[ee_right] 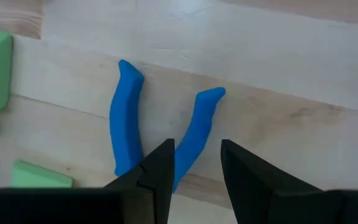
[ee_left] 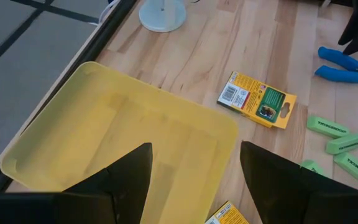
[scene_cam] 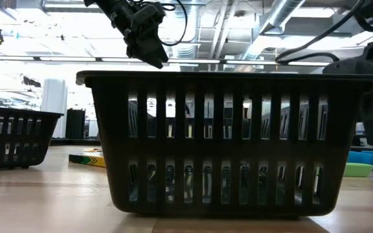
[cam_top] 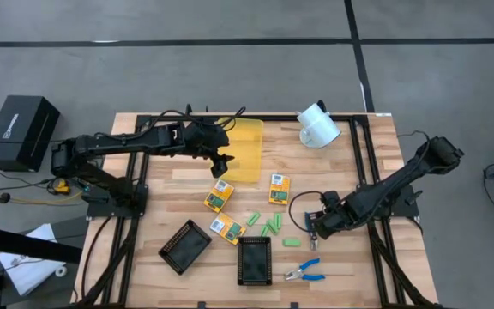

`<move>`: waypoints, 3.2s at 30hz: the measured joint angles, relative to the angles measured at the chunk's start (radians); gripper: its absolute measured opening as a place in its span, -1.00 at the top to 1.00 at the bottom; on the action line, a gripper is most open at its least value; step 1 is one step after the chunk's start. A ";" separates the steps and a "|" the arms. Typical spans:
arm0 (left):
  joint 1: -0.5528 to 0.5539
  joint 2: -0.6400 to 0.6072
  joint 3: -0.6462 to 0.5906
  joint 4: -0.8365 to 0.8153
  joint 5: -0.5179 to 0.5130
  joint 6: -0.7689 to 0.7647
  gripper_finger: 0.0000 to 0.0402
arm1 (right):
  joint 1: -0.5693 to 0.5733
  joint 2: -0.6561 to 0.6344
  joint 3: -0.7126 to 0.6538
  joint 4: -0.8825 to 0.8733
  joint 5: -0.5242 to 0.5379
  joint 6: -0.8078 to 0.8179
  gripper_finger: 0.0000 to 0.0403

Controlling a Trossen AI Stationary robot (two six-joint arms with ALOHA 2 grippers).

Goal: Pick & Place School Supplies
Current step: Put the blue puncher into the right black bin

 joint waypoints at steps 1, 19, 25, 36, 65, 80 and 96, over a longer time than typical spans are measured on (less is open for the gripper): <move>0.000 0.000 0.000 0.000 0.000 0.000 -0.18 | -0.002 0.000 -0.007 0.012 0.000 0.004 0.39; 0.040 0.000 0.000 0.000 -0.003 0.000 -0.18 | -0.060 -0.002 -0.119 0.192 0.001 0.007 0.39; 0.057 0.000 0.000 0.000 -0.002 0.001 -0.18 | -0.076 -0.003 -0.123 0.193 -0.002 0.007 0.39; 0.087 -0.001 -0.022 0.009 0.001 0.002 -0.18 | -0.123 -0.002 -0.125 0.177 -0.029 0.006 0.78; 0.134 -0.420 -0.139 0.201 0.009 -0.080 0.25 | -0.302 -0.085 -0.123 0.882 0.053 -0.416 0.88; 0.135 -0.379 -0.152 0.166 0.003 -0.097 0.25 | -0.201 0.251 0.143 0.990 -0.166 -0.488 0.88; 0.135 -0.362 -0.152 0.154 0.018 -0.050 0.25 | -0.143 0.455 0.267 1.023 -0.223 -0.437 0.88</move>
